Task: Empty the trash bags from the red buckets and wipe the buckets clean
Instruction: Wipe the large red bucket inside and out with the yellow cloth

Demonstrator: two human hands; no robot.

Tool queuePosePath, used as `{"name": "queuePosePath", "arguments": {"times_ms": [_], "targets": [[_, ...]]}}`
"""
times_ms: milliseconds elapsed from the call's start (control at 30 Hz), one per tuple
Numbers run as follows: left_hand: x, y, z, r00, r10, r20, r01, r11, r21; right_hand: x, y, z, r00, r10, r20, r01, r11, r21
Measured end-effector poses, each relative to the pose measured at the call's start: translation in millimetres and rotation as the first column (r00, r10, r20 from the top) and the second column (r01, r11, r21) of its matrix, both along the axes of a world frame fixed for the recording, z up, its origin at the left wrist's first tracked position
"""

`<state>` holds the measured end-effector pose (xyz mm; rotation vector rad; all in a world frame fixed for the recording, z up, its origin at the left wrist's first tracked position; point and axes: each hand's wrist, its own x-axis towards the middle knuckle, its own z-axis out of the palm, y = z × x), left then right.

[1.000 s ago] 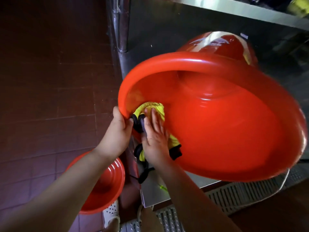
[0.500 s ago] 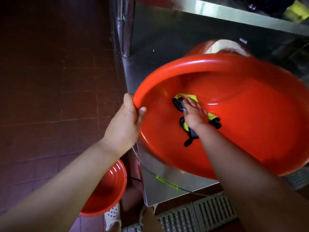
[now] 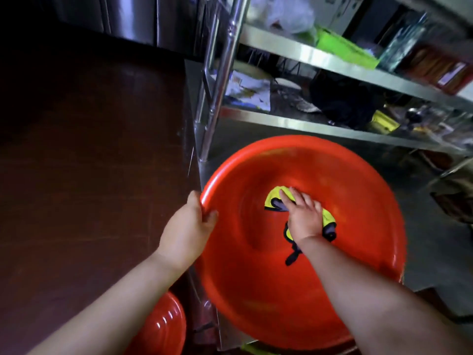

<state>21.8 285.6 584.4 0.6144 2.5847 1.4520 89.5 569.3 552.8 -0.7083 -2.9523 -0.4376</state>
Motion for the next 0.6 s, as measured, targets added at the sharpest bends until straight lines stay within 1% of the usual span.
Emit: {"name": "queuePosePath", "arguments": {"times_ms": [67,133,200,300,367,433,500,533,600], "targets": [[-1.1,-2.9,-0.2,0.979,0.014,0.204,-0.026,0.998,0.057,-4.0,2.3,9.0,1.000,0.013,-0.023,-0.012,1.000,0.023],[-2.1,-5.4,-5.5,0.945,0.020,0.327,-0.060,0.992,0.111,-9.8,6.0,4.9,0.999,-0.003,0.040,0.001,0.999,0.045],[-3.1,-7.6,-12.4,0.921,0.027,0.389,-0.096,0.983,0.159,-16.6,7.3,-10.1,0.995,-0.049,0.085,0.046,0.998,0.039],[-2.3,-7.1,-20.8,0.900,0.031,0.434,-0.142,0.964,0.224,-36.4,-6.0,-34.8,0.987,-0.156,0.023,0.157,0.987,-0.042],[-1.2,-3.9,-23.4,0.896,0.045,0.442,-0.169,0.955,0.244,-58.2,-19.6,-48.3,0.985,-0.174,-0.007,0.172,0.980,-0.097],[-1.0,-0.8,-25.0,0.899,0.055,0.435,-0.180,0.951,0.253,-77.1,-30.8,-57.9,0.996,-0.090,-0.010,0.088,0.985,-0.145],[-4.1,1.2,-25.3,0.905,0.069,0.419,-0.191,0.948,0.255,-83.3,-34.3,-69.5,0.999,0.014,0.048,-0.007,0.988,-0.156],[-5.8,1.8,-24.9,0.910,0.077,0.408,-0.195,0.947,0.254,-80.7,-33.3,-76.7,0.992,0.091,0.093,-0.075,0.985,-0.156],[-7.8,3.2,-22.1,0.912,0.084,0.402,-0.202,0.944,0.260,-62.9,-28.4,-86.7,0.946,0.273,0.178,-0.236,0.950,-0.202]]}}
